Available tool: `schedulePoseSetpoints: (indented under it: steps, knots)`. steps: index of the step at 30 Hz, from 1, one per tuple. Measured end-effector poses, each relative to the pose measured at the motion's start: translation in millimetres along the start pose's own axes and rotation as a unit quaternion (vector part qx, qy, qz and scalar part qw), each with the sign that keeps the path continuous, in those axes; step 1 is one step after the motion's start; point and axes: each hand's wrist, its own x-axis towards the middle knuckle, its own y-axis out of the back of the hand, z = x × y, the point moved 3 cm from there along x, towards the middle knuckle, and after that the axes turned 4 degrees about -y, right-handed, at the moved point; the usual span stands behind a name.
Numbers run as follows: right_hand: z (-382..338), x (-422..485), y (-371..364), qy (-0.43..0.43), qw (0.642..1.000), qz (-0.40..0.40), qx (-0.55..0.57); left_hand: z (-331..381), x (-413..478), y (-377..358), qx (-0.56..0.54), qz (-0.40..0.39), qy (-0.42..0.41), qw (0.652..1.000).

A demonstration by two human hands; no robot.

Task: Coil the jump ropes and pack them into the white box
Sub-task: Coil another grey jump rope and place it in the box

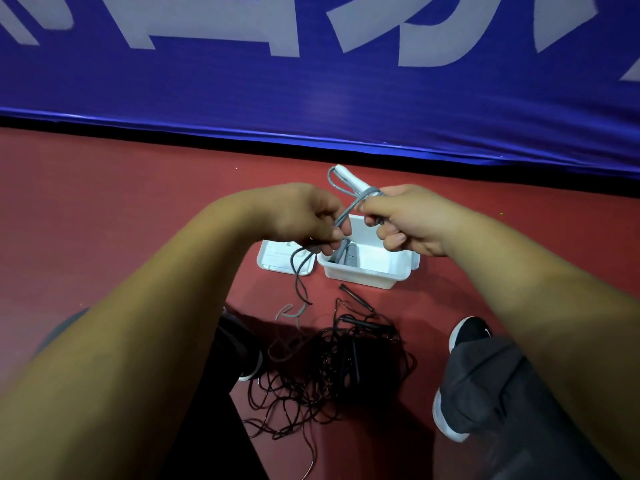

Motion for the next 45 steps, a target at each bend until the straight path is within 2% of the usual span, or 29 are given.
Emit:
schedulePoseSetpoints:
  steps: [4,8,13,20,22,27,30,34,39,45]
  knots:
    - [-4,-3,0,0.006,0.999,-0.027,0.026,-6,-3,6,0.022,-0.005,0.001,1.0]
    - [-7,-8,-5,0.02,0.998,-0.059,0.034,-14,-1,-1,-0.014,-0.015,0.06,0.998]
    - [-14,-14,-6,0.004,0.995,-0.043,0.094,-11,1,-7,-0.045,0.022,0.115,0.992]
    - [-16,-7,7,-0.012,0.981,0.011,0.195,-3,5,8,-0.167,0.136,0.02,0.976]
    - [-17,-7,8,-0.011,0.978,0.009,0.208,-1,4,16,-0.166,0.162,-0.018,0.973]
    - [-23,-10,10,-0.007,0.975,-0.004,0.22,3,1,22,-0.184,0.141,-0.071,0.97]
    - [-27,-13,11,-0.007,0.972,-0.024,0.234,3,-2,24,-0.142,0.119,-0.076,0.98]
    - [-31,-23,6,0.003,0.97,-0.058,0.235,-3,-7,24,-0.042,0.088,-0.035,0.995]
    - [-27,-29,-4,0.005,0.977,-0.09,0.192,-10,-2,21,0.057,0.096,0.004,0.994]
    - [-26,-31,-10,0.014,0.98,-0.113,0.164,-14,6,16,0.092,0.1,0.042,0.99]
